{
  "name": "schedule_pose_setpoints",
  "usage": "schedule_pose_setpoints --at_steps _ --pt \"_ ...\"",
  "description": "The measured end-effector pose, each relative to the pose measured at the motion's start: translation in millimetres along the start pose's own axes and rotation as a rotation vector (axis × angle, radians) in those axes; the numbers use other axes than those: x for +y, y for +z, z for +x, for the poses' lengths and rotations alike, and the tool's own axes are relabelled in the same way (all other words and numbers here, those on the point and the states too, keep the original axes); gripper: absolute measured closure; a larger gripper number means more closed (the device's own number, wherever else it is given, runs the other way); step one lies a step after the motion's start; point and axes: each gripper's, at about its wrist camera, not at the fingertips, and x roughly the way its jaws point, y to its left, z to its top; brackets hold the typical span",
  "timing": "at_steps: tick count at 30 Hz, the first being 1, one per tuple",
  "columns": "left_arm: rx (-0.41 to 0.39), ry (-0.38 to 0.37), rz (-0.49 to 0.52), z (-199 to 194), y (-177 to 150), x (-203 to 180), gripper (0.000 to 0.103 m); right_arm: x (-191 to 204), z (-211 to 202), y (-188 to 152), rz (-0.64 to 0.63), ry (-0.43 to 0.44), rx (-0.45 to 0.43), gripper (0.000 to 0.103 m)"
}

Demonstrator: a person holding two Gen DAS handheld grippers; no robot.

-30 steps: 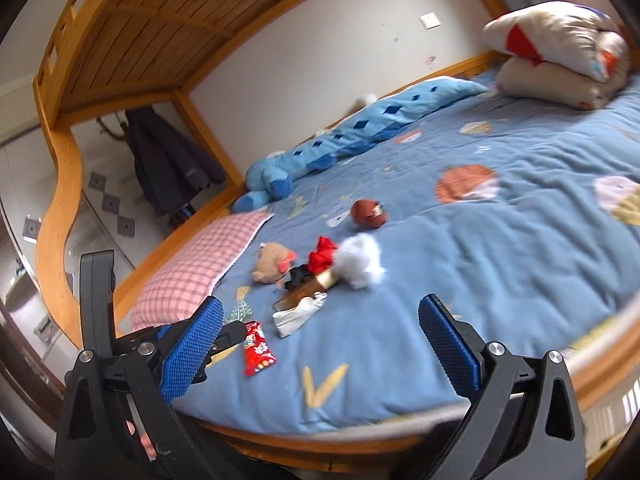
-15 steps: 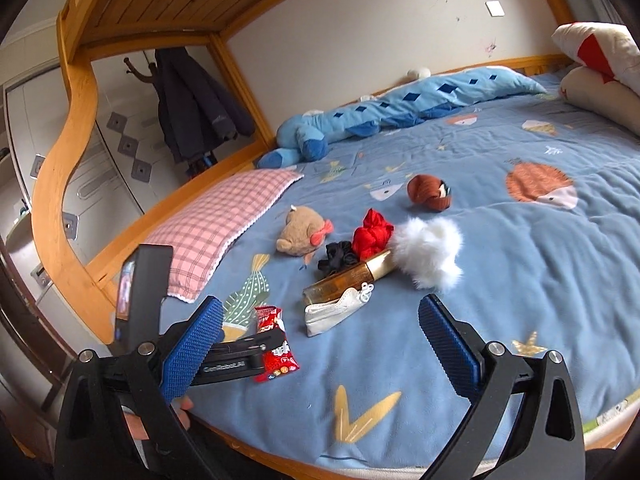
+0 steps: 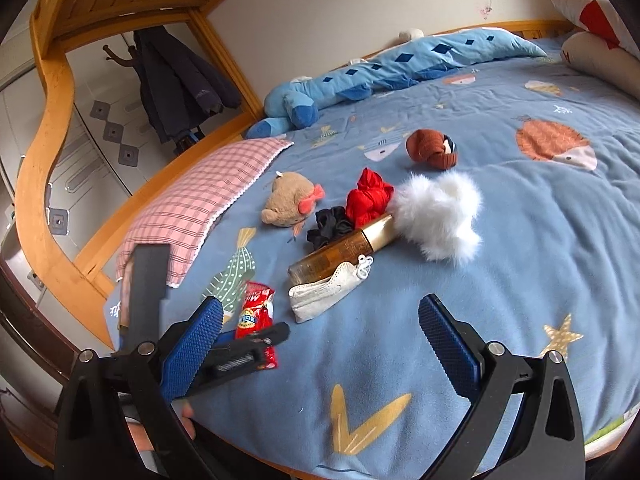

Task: Collect trash
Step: 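Grasp the red Milk Candy wrapper with the left tool while the right tool approaches the white sock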

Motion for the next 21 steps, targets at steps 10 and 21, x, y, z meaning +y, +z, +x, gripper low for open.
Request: schedule_pose_setpoints --at_steps 10,21 --pt "-0.079 -0.148 -0.014 -34 11 41 0.072 12 39 -8 0.085 -0.031 0.049 0.008" --pt "-0.083 -0.196 -0.061 -41 20 81 0.072 21 92 -12 0.157 -0.122 0.12 0.016"
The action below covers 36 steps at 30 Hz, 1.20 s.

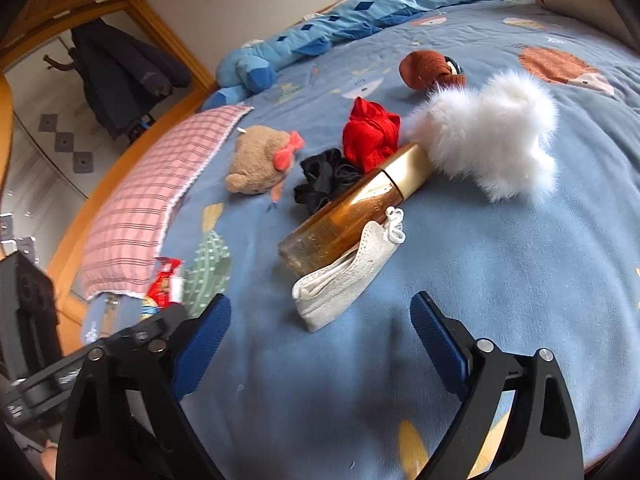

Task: Collect trash
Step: 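Grasp the red Milk Candy wrapper with the left tool while the right tool approaches the white sock, then carry the wrapper and white sock with both tools over the yellow bucket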

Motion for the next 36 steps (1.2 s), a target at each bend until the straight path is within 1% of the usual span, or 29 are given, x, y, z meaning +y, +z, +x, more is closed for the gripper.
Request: schedule_pose_setpoints --at_steps 3,5,6,8,9,10,11,13,16,19,22,24,28,36 --pt "0.01 -0.022 -0.008 1 -1 5 0.072 -1 10 2 0.007 -0.031 0.022 0.017" --pt "0.022 -0.037 -0.013 4 -3 6 0.072 0 13 3 -0.015 -0.048 0.019 0.021" --pt "0.024 -0.038 -0.014 5 -3 7 0.072 0 14 4 -0.031 -0.064 0.018 0.026" --pt "0.033 -0.043 -0.009 8 -4 5 0.072 1 19 6 -0.06 -0.097 0.029 0.041" --pt "0.034 -0.045 -0.009 9 -4 5 0.071 -1 20 7 -0.065 -0.099 0.032 0.051" --pt "0.036 -0.051 -0.008 10 -4 4 0.071 -3 21 8 -0.068 -0.095 0.037 0.057" --pt "0.038 -0.054 -0.004 10 -4 3 0.071 -5 22 8 -0.07 -0.093 0.042 0.06" --pt "0.039 -0.057 0.011 11 -5 -2 0.071 -10 21 9 -0.067 -0.085 0.043 0.073" --pt "0.047 -0.073 0.031 12 -6 -10 0.071 -17 16 7 -0.054 -0.065 0.039 0.08" --pt "0.056 -0.102 0.038 13 -7 -17 0.071 -25 6 3 -0.036 -0.035 0.031 0.086" --pt "0.068 -0.134 0.053 13 -9 -28 0.071 -33 -5 0 -0.014 -0.002 0.03 0.087" --pt "0.072 -0.146 0.07 12 -11 -35 0.071 -37 -18 -2 -0.007 0.02 0.019 0.088" --pt "0.095 -0.194 0.093 9 -17 -51 0.071 -44 -43 -7 0.016 0.07 -0.004 0.088" --pt "0.124 -0.274 0.194 2 -37 -104 0.071 -63 -110 -17 0.033 0.082 -0.09 0.088"
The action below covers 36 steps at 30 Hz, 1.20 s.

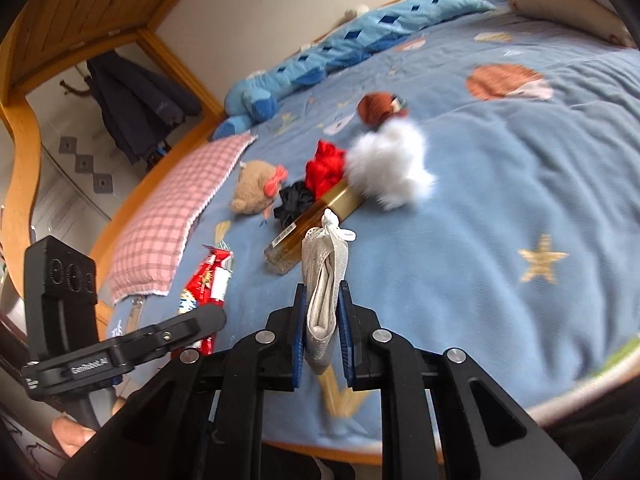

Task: Collect trash
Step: 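Carry the wrapper and white sock with both tools over the yellow bucket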

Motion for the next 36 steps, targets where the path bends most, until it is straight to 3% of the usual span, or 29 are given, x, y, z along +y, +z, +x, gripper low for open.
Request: schedule_pose_setpoints --at_steps 11,26,32,36 --pt "0.085 -0.073 0.228 29 -25 -111 0.071 -48 -103 -18 0.072 -0.041 -0.147 0.088" --pt "0.303 -0.268 0.533 92 -103 -270 0.071 -134 -269 -98 0.234 -0.317 -0.349 0.088" --pt "0.451 -0.311 0.606 129 -148 -306 0.071 -164 -311 -141 0.321 -0.457 -0.343 0.088" --pt "0.544 -0.322 0.636 151 -175 -323 0.071 -189 -325 -178 0.406 -0.528 -0.288 0.088"
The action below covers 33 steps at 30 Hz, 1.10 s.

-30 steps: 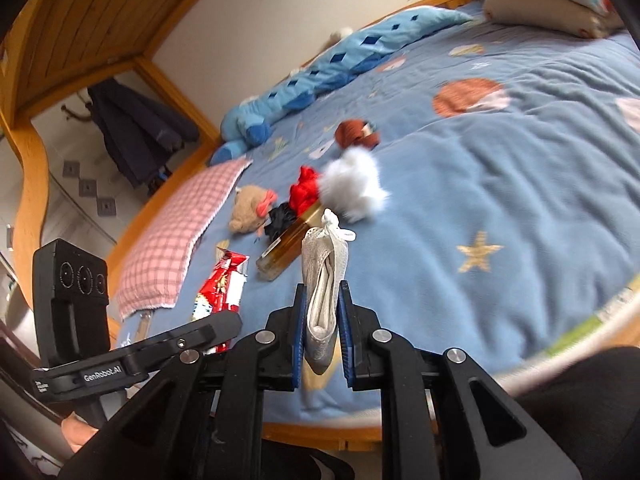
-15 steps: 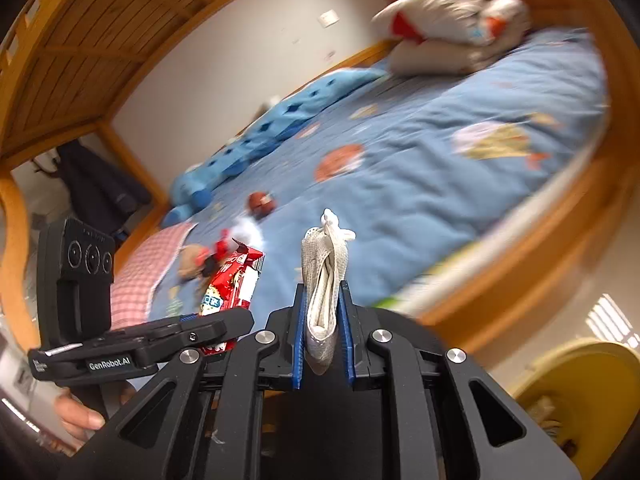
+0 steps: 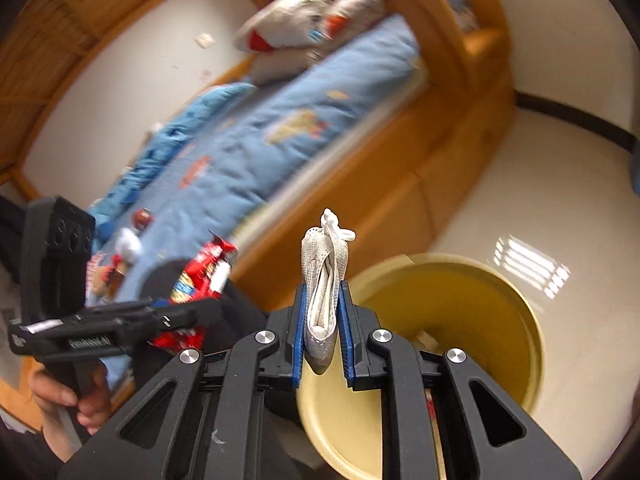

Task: Collect trash
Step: 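Carry the wrapper and white sock with both tools over the yellow bucket, then open the left tool over the bucket while the right tool releases the sock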

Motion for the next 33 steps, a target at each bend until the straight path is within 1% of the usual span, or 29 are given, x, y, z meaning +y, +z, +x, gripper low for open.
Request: schedule_pose_setpoints --at_steps 2,3,5,6,7,11,16,19,23,25,27,28,29,30,33 --pt "0.036 0.001 0.019 14 -3 -6 0.071 -15 0 -11 0.021 -0.033 0.029 0.087" --pt "0.047 0.002 0.026 19 -3 -7 0.071 -21 1 -16 0.029 -0.049 0.05 0.083" --pt "0.072 0.009 0.039 30 -6 -12 0.071 -30 2 -24 0.038 -0.093 0.078 0.068" --pt "0.083 0.013 0.047 35 -6 -14 0.071 -34 0 -27 0.044 -0.121 0.072 0.05" --pt "0.094 0.016 0.056 41 -6 -16 0.071 -38 -3 -29 0.049 -0.138 0.058 0.046" --pt "0.141 0.019 0.085 60 -9 -23 0.071 -44 -10 -31 0.05 -0.148 0.046 0.047" --pt "0.212 0.014 0.114 87 -19 -34 0.071 -54 -14 -33 0.074 -0.156 0.055 0.047" --pt "0.241 0.02 0.137 100 -24 -42 0.071 -65 -16 -37 0.095 -0.18 0.067 0.047" --pt "0.263 0.011 0.167 113 -29 -53 0.071 -77 -21 -42 0.122 -0.186 0.073 0.046" --pt "0.27 -0.001 0.188 116 -30 -61 0.069 -82 -25 -44 0.138 -0.188 0.069 0.043" --pt "0.262 -0.016 0.205 115 -32 -63 0.056 -86 -25 -44 0.153 -0.176 0.073 0.042" --pt "0.257 -0.018 0.21 115 -32 -64 0.038 -89 -26 -44 0.162 -0.174 0.073 0.04" --pt "0.248 -0.015 0.211 113 -33 -64 0.022 -90 -27 -44 0.168 -0.176 0.07 0.04" --pt "0.243 -0.009 0.208 112 -33 -64 0.019 -91 -27 -44 0.171 -0.178 0.069 0.04" --pt "0.249 -0.01 0.204 109 -34 -63 0.018 -93 -27 -43 0.177 -0.178 0.068 0.038"
